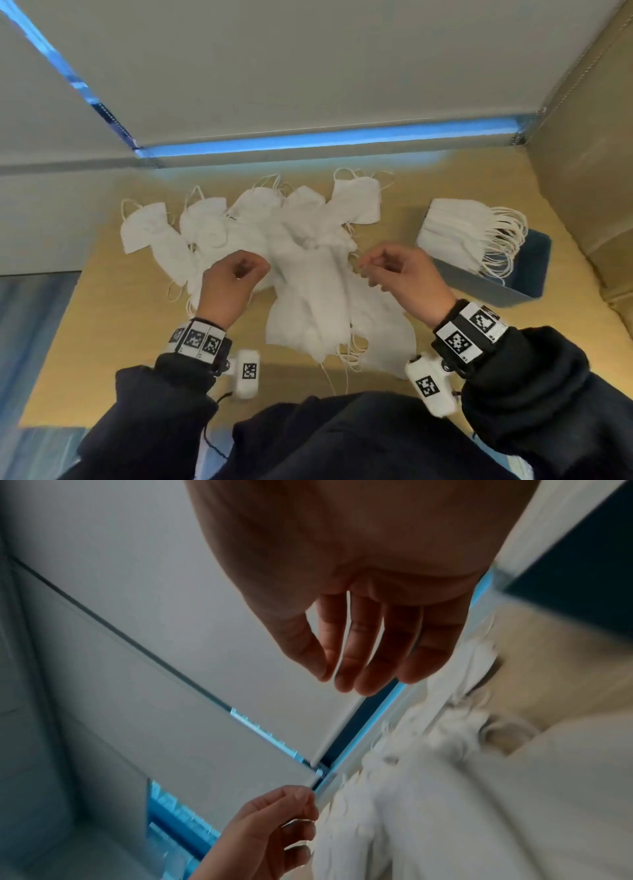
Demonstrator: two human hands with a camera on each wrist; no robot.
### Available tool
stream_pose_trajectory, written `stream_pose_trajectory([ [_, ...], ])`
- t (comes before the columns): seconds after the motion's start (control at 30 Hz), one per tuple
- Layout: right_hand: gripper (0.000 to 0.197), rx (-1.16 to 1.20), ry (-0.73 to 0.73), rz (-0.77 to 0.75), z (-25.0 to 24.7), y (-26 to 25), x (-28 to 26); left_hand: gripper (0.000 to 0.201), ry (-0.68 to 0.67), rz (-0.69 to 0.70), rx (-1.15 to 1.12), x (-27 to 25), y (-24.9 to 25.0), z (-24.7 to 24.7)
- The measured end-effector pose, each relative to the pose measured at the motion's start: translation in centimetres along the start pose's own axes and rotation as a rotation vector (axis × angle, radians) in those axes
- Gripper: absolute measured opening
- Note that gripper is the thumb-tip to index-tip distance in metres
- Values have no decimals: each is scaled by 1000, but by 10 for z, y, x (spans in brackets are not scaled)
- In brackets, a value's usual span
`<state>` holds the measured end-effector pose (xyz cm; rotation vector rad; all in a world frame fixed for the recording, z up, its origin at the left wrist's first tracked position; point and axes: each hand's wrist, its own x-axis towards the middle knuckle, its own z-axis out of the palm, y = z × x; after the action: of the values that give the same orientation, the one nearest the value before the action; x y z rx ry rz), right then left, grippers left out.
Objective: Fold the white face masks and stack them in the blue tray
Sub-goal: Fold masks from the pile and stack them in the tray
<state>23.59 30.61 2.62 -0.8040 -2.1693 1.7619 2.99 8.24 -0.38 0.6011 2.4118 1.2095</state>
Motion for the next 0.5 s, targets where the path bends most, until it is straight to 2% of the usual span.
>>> stream_pose_trajectory([
  [0.13,11,-31,-194,30,67,-10,11,6,163,-189,85,-22,-66,-63],
  [0.23,9,-147,-351,103,111,-11,24,9,187,-288,134,-28,-100,-86],
  [0.3,10,-257,-439,155,140,-8,35,23,125,-324,156,-24,-118,-90],
  [0.37,20,-393,-457,165,169,0,50,45,8,-310,214,-16,-130,-87],
  [0.43,41,-518,-407,154,196,7,66,70,-92,-259,311,-6,-137,-82],
  [0.5,59,-564,-318,152,216,9,80,81,-126,-242,389,2,-136,-78],
])
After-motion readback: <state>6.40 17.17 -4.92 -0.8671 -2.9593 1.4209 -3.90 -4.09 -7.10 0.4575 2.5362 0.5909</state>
